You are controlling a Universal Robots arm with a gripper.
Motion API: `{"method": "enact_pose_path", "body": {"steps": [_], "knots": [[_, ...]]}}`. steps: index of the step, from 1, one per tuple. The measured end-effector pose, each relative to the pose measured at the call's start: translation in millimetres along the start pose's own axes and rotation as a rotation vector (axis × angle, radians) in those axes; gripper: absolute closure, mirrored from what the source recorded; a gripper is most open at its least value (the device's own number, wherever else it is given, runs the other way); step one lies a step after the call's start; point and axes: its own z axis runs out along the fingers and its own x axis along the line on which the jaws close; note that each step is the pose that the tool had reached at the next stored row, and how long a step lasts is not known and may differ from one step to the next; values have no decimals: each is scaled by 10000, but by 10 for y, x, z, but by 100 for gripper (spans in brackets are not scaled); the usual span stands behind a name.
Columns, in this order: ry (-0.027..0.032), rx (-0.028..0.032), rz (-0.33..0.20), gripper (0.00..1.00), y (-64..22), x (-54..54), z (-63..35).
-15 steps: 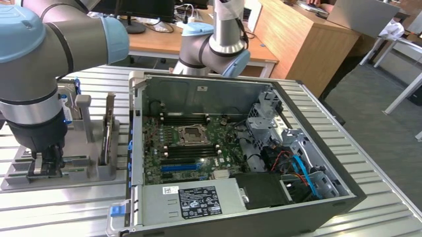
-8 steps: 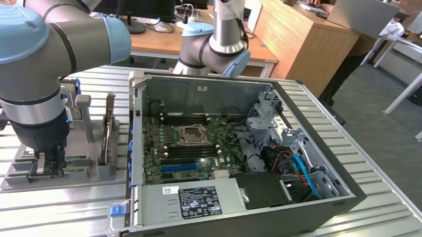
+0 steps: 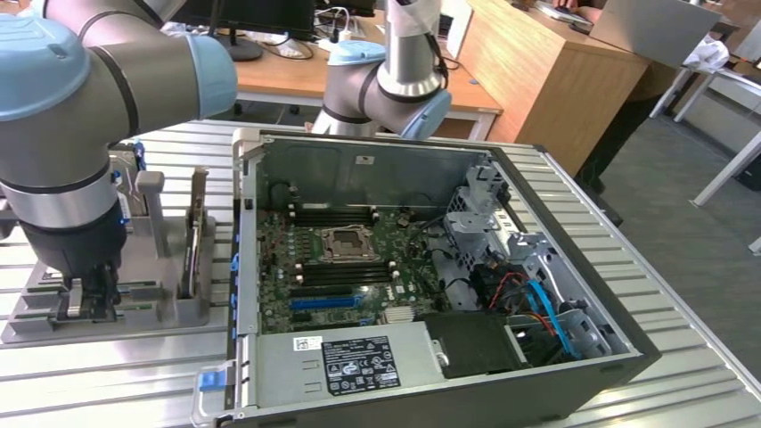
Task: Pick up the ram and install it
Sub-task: 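Pick up the ram and move it above insertion slot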
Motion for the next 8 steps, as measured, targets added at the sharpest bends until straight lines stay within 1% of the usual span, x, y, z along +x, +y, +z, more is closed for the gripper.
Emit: {"method": "enact_pose_path", "body": {"steps": [8], "knots": [[-1, 0, 0, 70, -1, -11, 7]]}}
